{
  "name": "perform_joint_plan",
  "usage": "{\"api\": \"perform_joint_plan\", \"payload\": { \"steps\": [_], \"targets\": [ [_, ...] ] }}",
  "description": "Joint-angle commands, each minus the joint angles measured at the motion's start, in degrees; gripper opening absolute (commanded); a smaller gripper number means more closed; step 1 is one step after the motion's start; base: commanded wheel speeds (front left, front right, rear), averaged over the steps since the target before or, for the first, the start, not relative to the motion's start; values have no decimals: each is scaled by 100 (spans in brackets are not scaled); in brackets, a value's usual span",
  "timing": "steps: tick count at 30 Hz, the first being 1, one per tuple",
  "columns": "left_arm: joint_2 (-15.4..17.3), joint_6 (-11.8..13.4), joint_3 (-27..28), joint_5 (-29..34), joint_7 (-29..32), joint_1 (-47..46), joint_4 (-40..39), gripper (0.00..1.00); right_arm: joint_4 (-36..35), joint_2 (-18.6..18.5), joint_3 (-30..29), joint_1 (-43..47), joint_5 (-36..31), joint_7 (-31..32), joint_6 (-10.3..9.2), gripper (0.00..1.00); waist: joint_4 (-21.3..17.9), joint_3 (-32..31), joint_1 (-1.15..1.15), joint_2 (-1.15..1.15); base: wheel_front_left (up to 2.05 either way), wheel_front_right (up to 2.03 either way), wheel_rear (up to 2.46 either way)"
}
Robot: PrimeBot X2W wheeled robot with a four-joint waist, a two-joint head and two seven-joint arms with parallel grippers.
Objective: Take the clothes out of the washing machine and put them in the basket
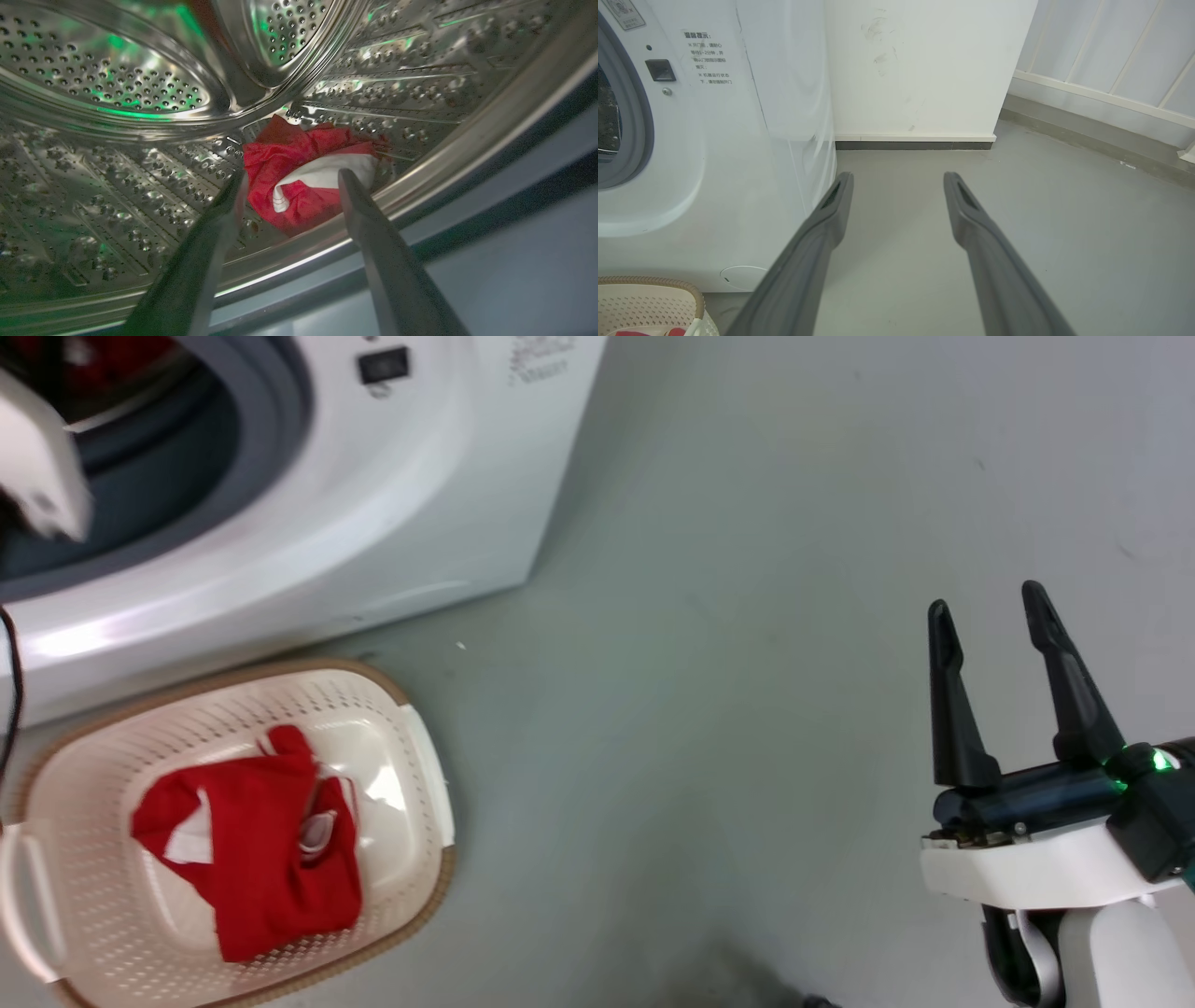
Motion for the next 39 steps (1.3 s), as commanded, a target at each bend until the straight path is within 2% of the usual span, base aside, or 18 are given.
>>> {"api": "perform_joint_plan", "payload": {
  "steps": [1, 7, 11, 18, 21, 34, 35, 36, 39],
  "targets": [
    [36, -19, -8, 2, 155, -222, 103, 100, 8, 14, 43, -117, 51, -10, -6, 100, -279, 368, 0, 0, 0, 0, 0],
    [258, -44, -58, 72, 1229, -1348, 663, 100, 59, 15, 289, -254, 210, -10, -6, 100, -581, 779, 0, 0, 0, 0, 0],
    [361, 58, -38, 121, 1877, -2099, 1059, 100, 46, 16, 487, -308, 292, -10, -6, 100, -761, 1048, 0, 0, 0, 0, 0],
    [600, 129, -152, 271, 2747, -2810, 1655, 100, 150, 12, 821, -375, 495, -9, -6, 100, -1118, 1315, 0, 0, 0, 0, 0],
    [693, 215, -205, 344, 2964, -2962, 1820, 100, 157, 13, 931, -387, 568, -10, -6, 100, -1209, 1469, 0, 0, 0, 0, 0],
    [492, 284, -361, 356, 2959, -3043, 2291, 100, -50, 14, 820, -212, 585, -10, -6, 100, -1148, 1697, 0, 0, 0, 0, 0],
    [482, 241, -380, 357, 2929, -3054, 2311, 29, -54, 14, 818, -204, 588, -10, -6, 100, -1144, 1708, 0, 0, 0, 0, 0],
    [471, 176, -401, 334, 2935, -3062, 2340, 0, -59, 14, 815, -201, 592, -10, -6, 100, -1138, 1716, 0, 0, 0, 0, 0],
    [478, 160, -407, 327, 2857, -3118, 2386, 0, -61, 14, 820, -224, 595, -10, -6, 100, -1124, 1740, 0, 0, 0, 0, 0]
  ]
}}
